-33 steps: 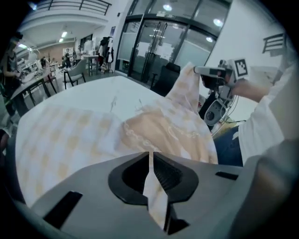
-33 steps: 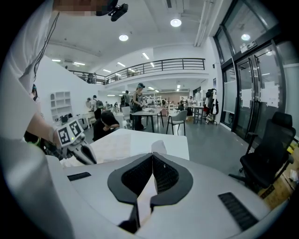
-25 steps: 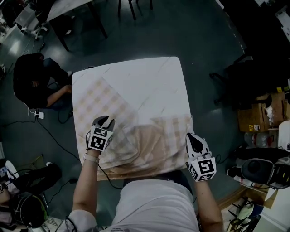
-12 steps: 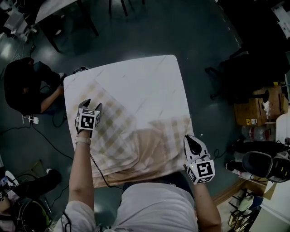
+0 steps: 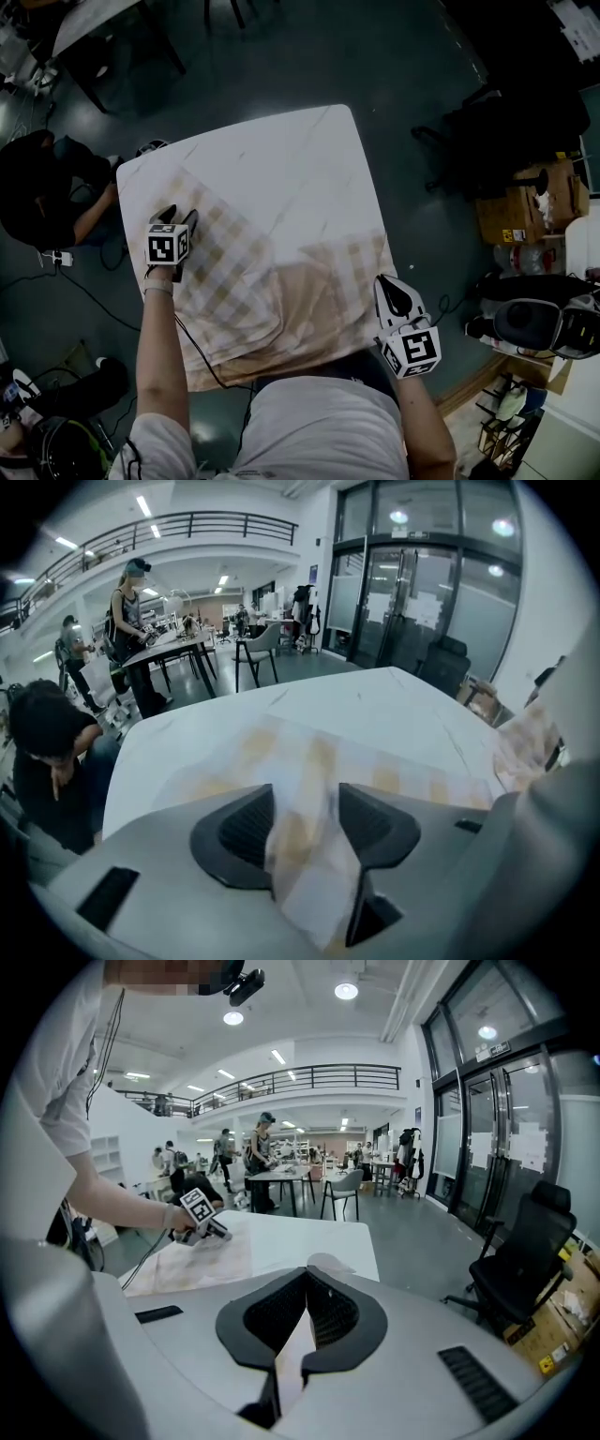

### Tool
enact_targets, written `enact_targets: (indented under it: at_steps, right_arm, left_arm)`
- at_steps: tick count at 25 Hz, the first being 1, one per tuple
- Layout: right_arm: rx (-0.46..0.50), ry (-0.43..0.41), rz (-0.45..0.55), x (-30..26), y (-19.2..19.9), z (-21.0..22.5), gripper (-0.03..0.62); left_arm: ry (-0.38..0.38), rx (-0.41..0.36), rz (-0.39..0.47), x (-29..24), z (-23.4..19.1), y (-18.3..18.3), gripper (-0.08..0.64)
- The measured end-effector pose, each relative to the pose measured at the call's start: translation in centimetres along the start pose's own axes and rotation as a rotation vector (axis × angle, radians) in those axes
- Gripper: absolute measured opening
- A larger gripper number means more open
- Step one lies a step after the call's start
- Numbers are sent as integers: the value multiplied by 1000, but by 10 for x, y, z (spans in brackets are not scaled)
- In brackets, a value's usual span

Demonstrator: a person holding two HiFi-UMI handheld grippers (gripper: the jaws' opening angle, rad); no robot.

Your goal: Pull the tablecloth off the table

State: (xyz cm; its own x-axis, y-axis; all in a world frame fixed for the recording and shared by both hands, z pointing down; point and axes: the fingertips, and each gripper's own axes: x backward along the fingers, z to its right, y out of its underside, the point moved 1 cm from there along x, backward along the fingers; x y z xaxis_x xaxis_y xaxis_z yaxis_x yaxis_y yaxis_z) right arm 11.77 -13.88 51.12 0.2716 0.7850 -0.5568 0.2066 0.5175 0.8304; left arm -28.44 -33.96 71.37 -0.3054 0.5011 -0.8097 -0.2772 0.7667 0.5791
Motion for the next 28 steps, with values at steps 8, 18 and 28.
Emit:
enact_targets:
  at_steps: [8, 18, 28]
  right_arm:
    - [-32, 28, 53, 16, -7, 9, 23]
    - [-104, 119, 219, 72, -31, 35, 23]
    - [-156, 108, 397, 143, -56, 42, 23]
  left_arm:
    - [95, -54, -55, 26, 49, 13, 14]
    - [185, -48, 108, 136, 96, -8, 14]
    - [228, -52, 265, 255, 158, -7, 14]
